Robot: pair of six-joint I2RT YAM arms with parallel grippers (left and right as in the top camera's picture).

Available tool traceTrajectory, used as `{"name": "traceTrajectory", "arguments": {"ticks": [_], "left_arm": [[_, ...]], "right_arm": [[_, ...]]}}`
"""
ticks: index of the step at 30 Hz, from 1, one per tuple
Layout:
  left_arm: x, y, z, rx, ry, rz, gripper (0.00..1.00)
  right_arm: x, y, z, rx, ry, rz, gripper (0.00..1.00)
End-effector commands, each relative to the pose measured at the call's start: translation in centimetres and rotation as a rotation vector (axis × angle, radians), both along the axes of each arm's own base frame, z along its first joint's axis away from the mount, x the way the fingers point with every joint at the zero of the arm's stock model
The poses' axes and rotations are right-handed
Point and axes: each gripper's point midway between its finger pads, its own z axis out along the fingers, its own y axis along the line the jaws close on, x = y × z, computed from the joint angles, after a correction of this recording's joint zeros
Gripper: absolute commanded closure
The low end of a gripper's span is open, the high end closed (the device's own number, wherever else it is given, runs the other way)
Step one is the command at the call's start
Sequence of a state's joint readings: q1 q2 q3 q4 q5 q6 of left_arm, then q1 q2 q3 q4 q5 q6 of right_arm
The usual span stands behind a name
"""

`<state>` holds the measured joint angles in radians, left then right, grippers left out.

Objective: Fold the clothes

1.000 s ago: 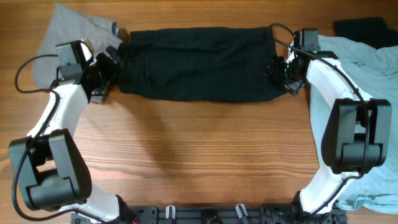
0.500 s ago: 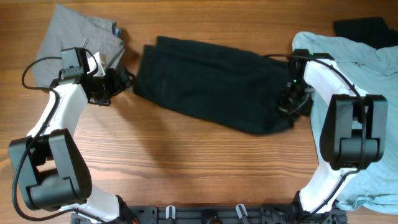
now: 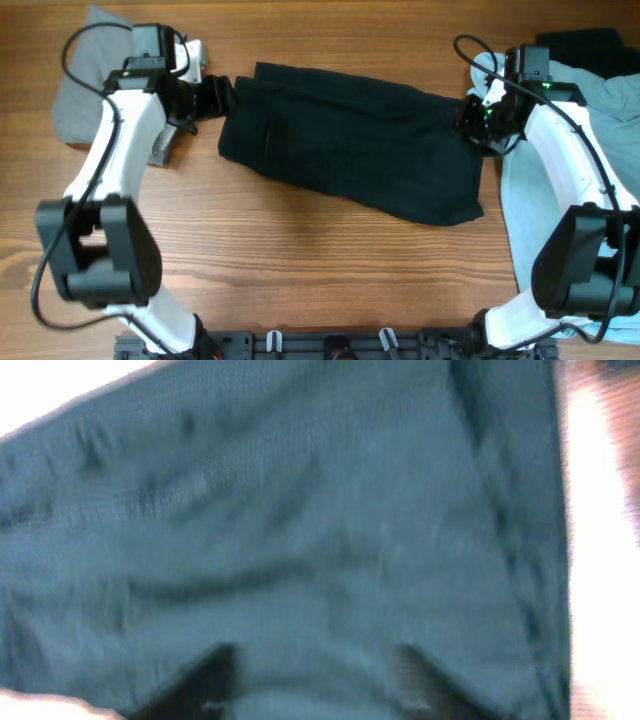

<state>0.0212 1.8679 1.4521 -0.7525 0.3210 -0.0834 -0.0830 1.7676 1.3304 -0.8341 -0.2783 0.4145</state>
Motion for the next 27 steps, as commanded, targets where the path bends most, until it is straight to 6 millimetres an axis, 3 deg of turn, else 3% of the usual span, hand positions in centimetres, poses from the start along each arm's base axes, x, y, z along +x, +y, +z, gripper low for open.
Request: {"name": "traceTrajectory", "arguments": {"ticks": [1,5,9,11,12,13,14,15,16,18,19,21,27], "left_arm": [[0.0,0.2,-1.2,0.013,0.019,-0.02,0.2],[-0.2,0.2,-1.2,0.013,0.029,-0.02,0.21],[-0.9,0.2,-1.4,0.012,0.058,-0.02,0.22],[-1.0,0.2,-1.5,0.012,0.063,-0.02,0.22],[-1.0,0.2,-1.5,0.012,0.061,-0.02,0.22],[-1.0,0.2,-1.5,0.012,0.062,-0.02,0.22],[-1.0,0.2,-1.5,0.012,0.062,-0.02,0.22],[-1.0,0.2,-1.5,0.012,0.062,-0.02,0.22],[-1.0,0.2,-1.5,0.012,0.061,-0.02,0.22],[-1.0,0.2,-1.5,0.012,0.062,-0.02,0.22],[-1.0,0.2,-1.5,0.012,0.062,-0.02,0.23],[-1.0,0.2,-1.5,0.012,0.063,-0.02,0.23],[-1.0,0.2,-1.5,0.012,0.062,-0.02,0.23]], "right_arm": [[3.2,-2.5,-0.2,-0.136,-0.11,-0.039,0.24],[6.0,-3.7,-2.9,-0.18,-0.148,-0.077,0.32],[6.1,-3.8,-8.2,-0.172,-0.06,-0.079,0.39],[6.0,-3.6,-8.8,-0.165,-0.047,-0.075,0.41],[6.4,-3.7,-8.6,-0.165,-0.065,-0.076,0.5],[6.7,-3.8,-8.5,-0.17,-0.081,-0.078,0.47],[6.8,-4.0,-8.4,-0.178,-0.086,-0.083,0.35],[7.0,-4.3,-8.4,-0.186,-0.094,-0.09,0.29],[7.3,-4.4,-8.3,-0.185,-0.105,-0.092,0.28],[7.4,-4.4,-8.2,-0.179,-0.112,-0.093,0.73],[7.4,-4.1,-8.0,-0.168,-0.116,-0.086,0.84],[7.6,-4.2,-6.7,-0.166,-0.137,-0.083,0.95],[7.4,-5.5,2.7,-0.198,-0.31,-0.125,0.96]]}}
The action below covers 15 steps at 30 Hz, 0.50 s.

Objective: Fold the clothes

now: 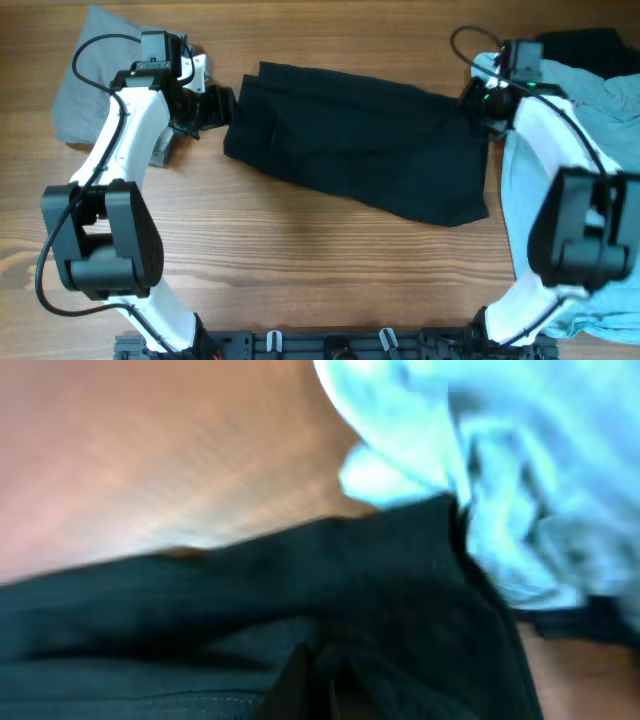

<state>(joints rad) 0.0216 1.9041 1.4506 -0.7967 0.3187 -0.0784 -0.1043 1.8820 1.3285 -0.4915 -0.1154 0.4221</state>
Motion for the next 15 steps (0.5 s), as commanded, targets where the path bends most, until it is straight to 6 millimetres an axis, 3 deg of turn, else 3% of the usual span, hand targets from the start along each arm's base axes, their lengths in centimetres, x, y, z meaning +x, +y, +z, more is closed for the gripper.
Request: {"name": "traceTrajectory", "arguments": {"ticks": [1,3,4,6,7,8,9,10,13,15], "left_arm": [[0.1,0.2,0.5,0.009,-0.018,-0.017,0.23],[0.1,0.2,0.5,0.009,-0.018,-0.017,0.22],[0.1,0.2,0.5,0.009,-0.018,-0.017,0.19],[0.1,0.2,0.5,0.009,-0.018,-0.017,0.15],[0.1,0.2,0.4,0.009,-0.018,-0.017,0.15],[0.1,0.2,0.4,0.009,-0.017,-0.017,0.12],[0.1,0.2,0.4,0.009,-0.017,-0.017,0.09],[0.1,0.1,0.4,0.009,-0.017,-0.017,0.07],[-0.4,0.1,0.0,0.009,0.005,-0.018,0.06],[-1.0,0.1,-1.1,0.009,0.032,-0.021,0.08]], "right_arm": [[0.0,-2.9,5.8,-0.079,-0.12,-0.091,0.96],[-0.5,-3.8,5.2,-0.082,-0.093,-0.117,0.96],[-0.8,-3.9,4.2,-0.081,-0.06,-0.121,0.87],[-1.6,-4.7,2.3,-0.11,0.009,-0.146,0.86],[-1.9,-4.9,1.5,-0.116,0.034,-0.155,0.81],[-1.9,-4.8,0.8,-0.114,0.049,-0.143,0.27],[-2.1,-4.5,0.5,-0.117,0.063,-0.111,0.08],[-2.4,-4.3,0.5,-0.121,0.076,-0.079,0.04],[-4.7,-3.6,2.5,-0.113,0.11,-0.042,0.09],[-6.7,-0.5,4.5,0.027,0.118,0.051,0.21]]}}
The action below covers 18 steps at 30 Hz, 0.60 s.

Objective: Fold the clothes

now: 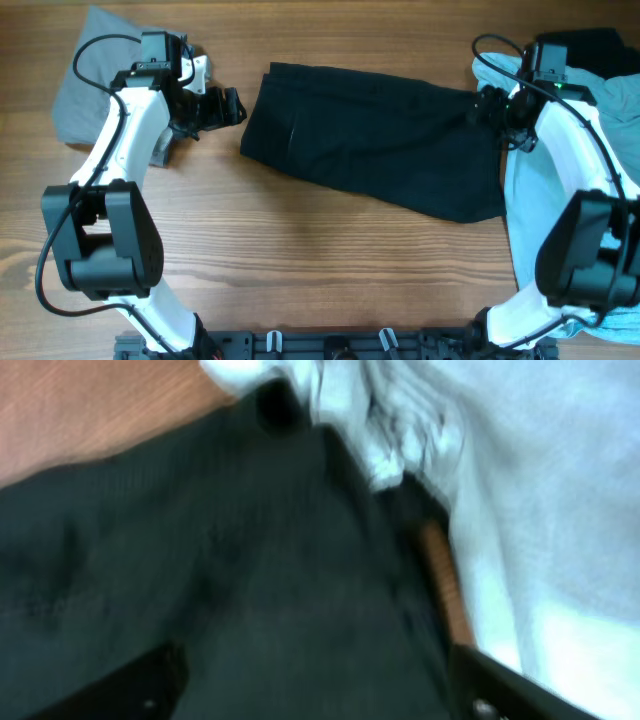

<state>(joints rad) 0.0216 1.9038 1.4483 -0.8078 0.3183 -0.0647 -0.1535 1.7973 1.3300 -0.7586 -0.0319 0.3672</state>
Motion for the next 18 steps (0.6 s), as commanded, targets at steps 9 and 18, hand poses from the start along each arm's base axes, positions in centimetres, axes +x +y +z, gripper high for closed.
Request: {"name": "traceTrajectory", "arguments": {"ticks": [9,18], "left_arm": [[-2.8,-5.8,-9.3,-0.095,0.203,-0.198,0.23],[-4.1,3.0,-11.0,0.114,0.364,0.187,0.96]], "right_arm": [[-7.2,5.9,3.6,0.29,0.157,0.118,0.35],[-11.6,6.8,-1.2,0.323,0.325,0.021,0.75]]}}
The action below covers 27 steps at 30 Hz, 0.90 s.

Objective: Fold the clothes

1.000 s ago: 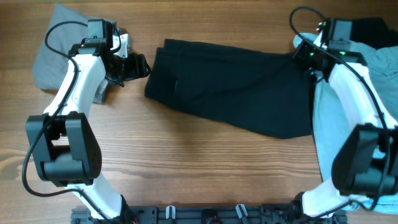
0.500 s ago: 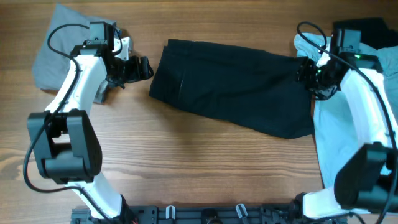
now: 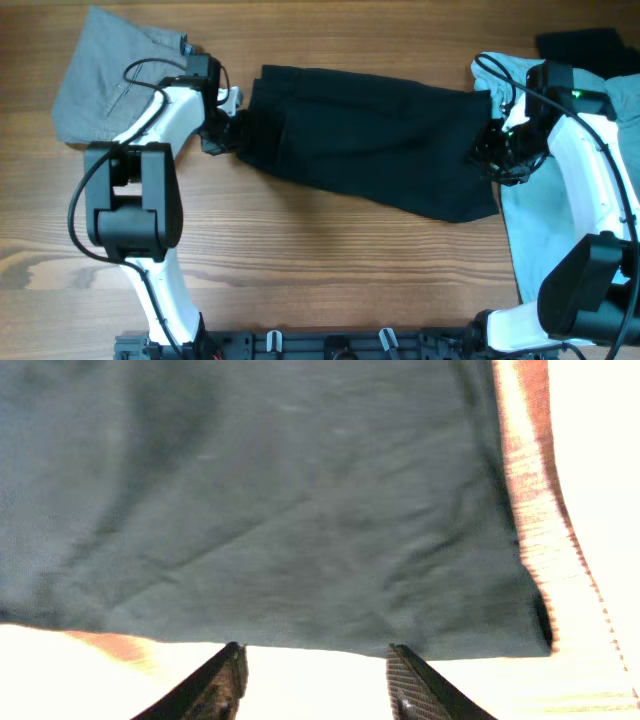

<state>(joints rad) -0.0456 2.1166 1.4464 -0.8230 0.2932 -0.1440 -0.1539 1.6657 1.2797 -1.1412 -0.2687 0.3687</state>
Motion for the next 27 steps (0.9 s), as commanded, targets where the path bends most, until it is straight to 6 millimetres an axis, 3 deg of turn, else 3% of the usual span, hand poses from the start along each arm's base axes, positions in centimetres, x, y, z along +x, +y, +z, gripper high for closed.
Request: {"name": "traceTrajectory", "arguments": {"ticks": [1,3,4,6,7,8,10,13,14,15,18,20,22,24,27], "left_arm": [[-1.9,5.6,-2.2,0.109,0.118,0.169,0.96],[-2.2,5.8,-1.9,0.097,0.13,0.18,0.96],[-2.2,5.8,-1.8,0.097,0.126,0.18,0.96],[-2.1,5.6,-1.6,0.097,0.12,0.175,0.92],[-2.1,5.6,-1.6,0.097,0.12,0.175,0.79],[-2.1,5.6,-1.6,0.097,0.119,0.172,0.53],[-2.0,5.6,-1.6,0.097,0.114,0.157,0.4],[-1.1,5.3,-0.7,0.075,0.076,0.12,0.29],[-0.5,4.8,-0.1,0.041,0.053,0.108,0.22],[0.3,3.8,0.4,-0.014,0.014,0.066,0.15],[2.3,2.4,1.1,-0.099,-0.082,0.026,0.1],[2.9,2.1,1.1,-0.098,-0.114,0.003,0.1],[3.0,1.0,0.7,-0.099,-0.138,-0.074,0.11],[2.7,-0.4,0.1,-0.11,-0.132,-0.131,0.11],[1.9,-1.8,-1.5,-0.109,-0.09,-0.161,0.14]], "right_arm": [[-2.2,2.0,-3.8,0.07,0.065,-0.016,0.8],[-3.3,3.9,-6.4,0.128,0.071,-0.032,0.79],[-4.2,3.6,-7.8,0.092,0.102,-0.081,0.8],[-7.9,0.3,-10.7,-0.117,0.236,-0.277,0.95],[-9.2,-0.9,-11.4,-0.175,0.272,-0.334,0.96],[-9.8,-1.9,-11.6,-0.196,0.288,-0.386,0.96],[-8.8,-2.3,-11.0,-0.164,0.265,-0.382,0.96],[-3.6,-1.6,-6.8,-0.06,0.096,-0.206,0.89],[-0.7,-0.6,-4.1,0.01,-0.018,-0.121,0.72],[0.5,-0.3,-2.9,0.036,-0.062,-0.116,0.62],[3.6,1.9,-0.6,0.153,-0.199,-0.058,0.71],[4.1,3.0,-1.0,0.142,-0.211,-0.013,0.75],[3.8,4.2,-2.5,0.105,-0.176,0.024,0.78],[3.0,4.8,-4.8,0.083,-0.105,-0.005,0.8],[1.4,3.7,-9.1,-0.004,0.025,-0.08,0.84]]}}
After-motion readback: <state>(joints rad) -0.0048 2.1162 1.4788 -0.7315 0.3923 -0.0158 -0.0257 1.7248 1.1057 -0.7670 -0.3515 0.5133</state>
